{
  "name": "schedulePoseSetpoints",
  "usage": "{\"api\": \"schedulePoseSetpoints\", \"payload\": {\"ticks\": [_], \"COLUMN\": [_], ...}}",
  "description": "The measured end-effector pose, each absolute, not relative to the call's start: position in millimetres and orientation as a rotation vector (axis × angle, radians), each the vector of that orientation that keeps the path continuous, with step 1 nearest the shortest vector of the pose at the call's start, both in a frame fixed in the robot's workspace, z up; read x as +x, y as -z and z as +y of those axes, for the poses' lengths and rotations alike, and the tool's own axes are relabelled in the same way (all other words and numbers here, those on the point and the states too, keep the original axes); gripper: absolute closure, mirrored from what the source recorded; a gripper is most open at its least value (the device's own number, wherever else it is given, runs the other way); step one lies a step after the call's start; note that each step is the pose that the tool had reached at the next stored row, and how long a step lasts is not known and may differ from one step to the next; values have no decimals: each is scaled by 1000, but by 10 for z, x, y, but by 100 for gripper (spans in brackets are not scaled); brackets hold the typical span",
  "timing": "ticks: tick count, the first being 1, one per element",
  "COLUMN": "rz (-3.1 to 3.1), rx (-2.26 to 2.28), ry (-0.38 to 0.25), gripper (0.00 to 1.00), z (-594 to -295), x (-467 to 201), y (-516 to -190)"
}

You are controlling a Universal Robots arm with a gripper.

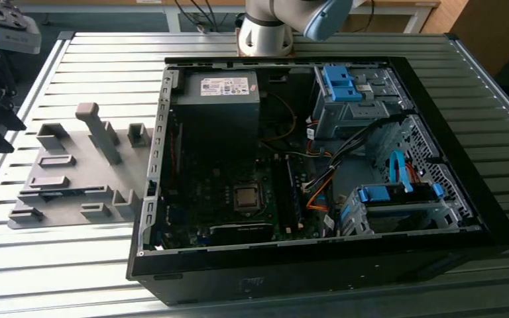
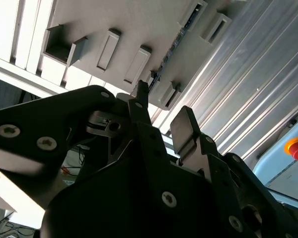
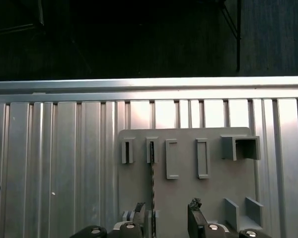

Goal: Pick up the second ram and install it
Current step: 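Pick up the second ram and move it above second insertion slot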

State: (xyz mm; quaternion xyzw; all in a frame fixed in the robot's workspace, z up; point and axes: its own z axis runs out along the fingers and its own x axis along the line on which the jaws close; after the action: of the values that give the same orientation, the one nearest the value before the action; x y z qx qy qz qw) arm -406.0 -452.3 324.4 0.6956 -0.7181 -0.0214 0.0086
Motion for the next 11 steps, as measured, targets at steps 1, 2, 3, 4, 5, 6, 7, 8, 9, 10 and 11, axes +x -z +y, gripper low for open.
{"api": "schedulePoseSetpoints", "payload": {"ticks": [1,2,3,4,5,6,7,8,9,10,11], "rz": [-2240,-2238,-2236,-2236,-2235,-2234,-2233,-2231,-2230,-2230,-2231], "rx": [2177,2180,2181,2183,2184,2186,2188,2189,2191,2193,2195], "ry": [67,67,67,68,69,70,71,71,72,74,76], "gripper": [54,54,56,56,63,63,63,63,63,63,63], "z": [-4526,-4531,-4535,-4537,-4539,-4542,-4547,-4551,-4553,-4553,-4554], "x": [-4059,-4059,-4059,-4060,-4060,-4060,-4060,-4061,-4062,-4062,-4063], "y": [-3225,-3207,-3190,-3174,-3159,-3141,-3124,-3108,-3092,-3078,-3063]}}
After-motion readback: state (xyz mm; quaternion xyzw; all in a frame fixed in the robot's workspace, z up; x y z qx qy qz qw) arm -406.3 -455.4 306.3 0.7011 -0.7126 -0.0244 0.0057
